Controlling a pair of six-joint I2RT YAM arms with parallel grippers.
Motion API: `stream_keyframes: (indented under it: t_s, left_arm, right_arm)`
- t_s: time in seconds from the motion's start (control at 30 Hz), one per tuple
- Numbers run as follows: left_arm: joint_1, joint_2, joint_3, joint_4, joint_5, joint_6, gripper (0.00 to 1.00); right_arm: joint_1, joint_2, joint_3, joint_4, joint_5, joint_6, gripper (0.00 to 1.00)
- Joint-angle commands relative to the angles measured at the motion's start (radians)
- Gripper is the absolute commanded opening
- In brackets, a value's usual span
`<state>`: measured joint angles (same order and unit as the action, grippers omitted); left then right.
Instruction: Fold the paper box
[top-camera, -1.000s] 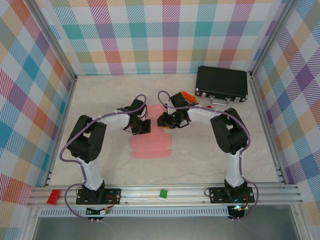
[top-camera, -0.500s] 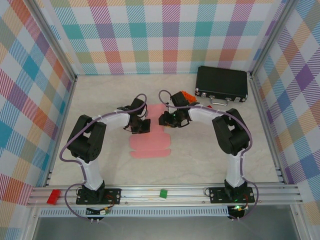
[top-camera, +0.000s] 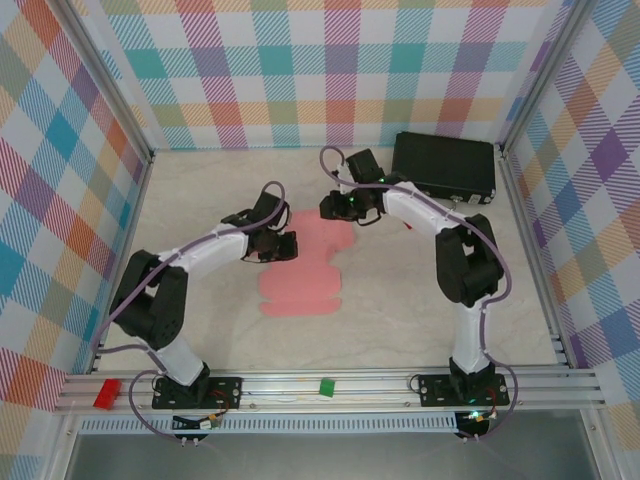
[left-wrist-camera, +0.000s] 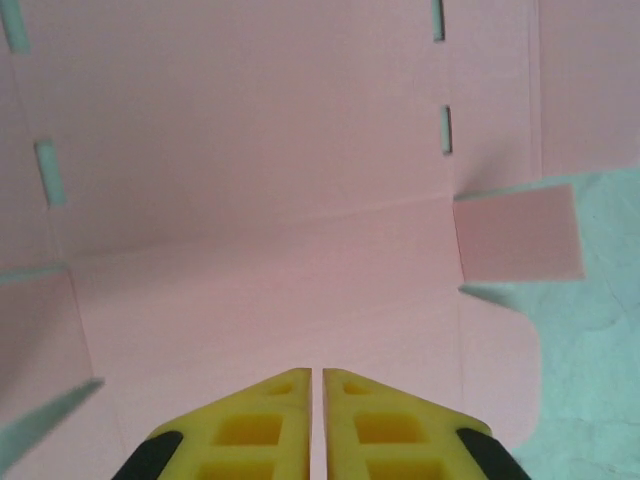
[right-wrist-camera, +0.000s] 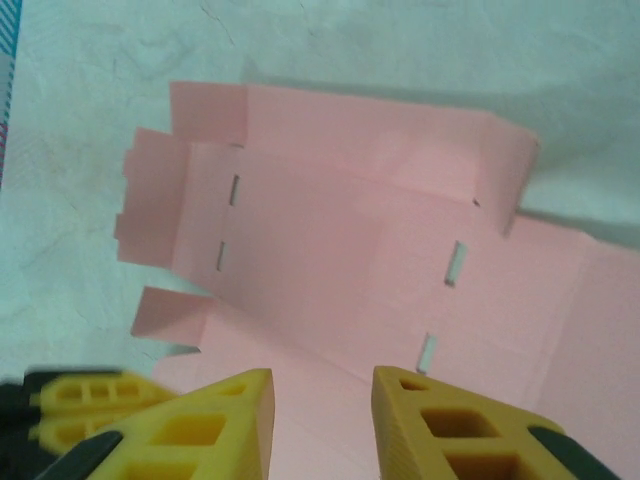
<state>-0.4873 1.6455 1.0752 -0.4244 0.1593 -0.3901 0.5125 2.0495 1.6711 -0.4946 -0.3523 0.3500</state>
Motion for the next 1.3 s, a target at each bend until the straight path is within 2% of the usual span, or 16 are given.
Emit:
stream_keyframes:
  t_s: [0.0, 0.07, 0.27, 0.47, 0.67, 0.93, 1.27]
  left_arm:
    - [-0.016, -0.047, -0.096, 0.049, 0.032, -0.097, 0.05]
    - [-0.022, -0.066, -0.142, 0.081, 0.045, -0.117, 0.00]
    - [-0.028, -0.069, -0.228, 0.136, 0.042, -0.156, 0.00]
    - [-0.028, -0.028, -0.235, 0.106, 0.025, -0.129, 0.00]
    - [-0.028, -0.020, -0.236, 0.036, -0.069, -0.079, 0.00]
    - [-0.028, 0.008, -0.215, 0.006, -0.135, -0.062, 0.00]
    - [-0.027, 0.057, -0.131, -0.038, -0.182, -0.034, 0.00]
  right_arm:
    - [0.018, 0.094, 0.086, -0.100, -0.048, -0.052, 0.27]
    - [0.033, 0.132, 0.127, -0.111, -0.050, -0.055, 0.23]
    - [0.072, 0.248, 0.223, -0.159, -0.002, -0.044, 0.13]
    - [0.077, 0.267, 0.190, -0.172, 0.076, -0.028, 0.12]
    - [0.077, 0.217, 0.058, -0.129, 0.104, -0.009, 0.13]
    - [0.078, 0.118, -0.126, -0.056, 0.123, 0.055, 0.13]
    - [0.091, -0.001, -0.186, -0.031, 0.118, 0.086, 0.17]
